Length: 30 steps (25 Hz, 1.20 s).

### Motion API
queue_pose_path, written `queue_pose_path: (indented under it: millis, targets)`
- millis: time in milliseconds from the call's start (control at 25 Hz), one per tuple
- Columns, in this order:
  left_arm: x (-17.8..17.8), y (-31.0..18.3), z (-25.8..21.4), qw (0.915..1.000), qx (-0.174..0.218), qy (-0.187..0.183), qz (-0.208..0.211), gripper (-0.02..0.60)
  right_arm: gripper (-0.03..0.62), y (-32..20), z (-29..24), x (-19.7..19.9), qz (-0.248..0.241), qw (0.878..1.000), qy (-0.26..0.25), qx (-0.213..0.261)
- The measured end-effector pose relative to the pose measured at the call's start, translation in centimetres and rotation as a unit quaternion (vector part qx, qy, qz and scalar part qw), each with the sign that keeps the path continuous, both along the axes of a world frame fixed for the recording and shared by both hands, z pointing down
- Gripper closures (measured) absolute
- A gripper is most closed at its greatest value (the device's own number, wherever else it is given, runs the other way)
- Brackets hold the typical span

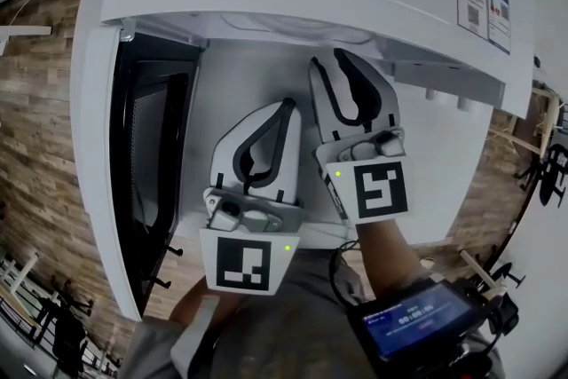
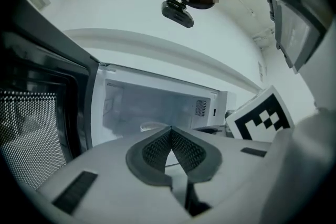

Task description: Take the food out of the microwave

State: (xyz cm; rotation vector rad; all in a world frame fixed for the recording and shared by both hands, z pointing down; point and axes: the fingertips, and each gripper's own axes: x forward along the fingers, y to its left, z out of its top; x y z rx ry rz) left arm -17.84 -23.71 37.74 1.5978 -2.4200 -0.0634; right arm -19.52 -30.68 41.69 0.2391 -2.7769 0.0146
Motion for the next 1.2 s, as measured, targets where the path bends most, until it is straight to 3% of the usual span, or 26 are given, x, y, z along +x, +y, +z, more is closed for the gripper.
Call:
queue_pose_path:
  millis: [200,320,760,1200]
  targets:
    - [-1.0,0.4,-0.5,0.9999,0.009,0.011,-0.003,0.575,0.194,-1.5,0.1,-2.5,0.027,0.999,0.017,0.031]
    - [-1.6,0.7,-0.6,0.9997,0.013,0.019,-0.007,0.575,0.122,-2.6,0.7,-4.4,0.041,0.998,0.021,0.03]
    - [-3.3,1.9,0.7,0.9992,-0.007,0.031,-0.026,0.575,0.095,-4.8,2.8,-8.4,0.067,0.997,0.018,0.037]
    - [-2.6,1.6,0.5,0.9994,-0.005,0.03,-0.017,0.575,0.111,-4.5,2.8,-6.2,0.075,0.996,0.023,0.051]
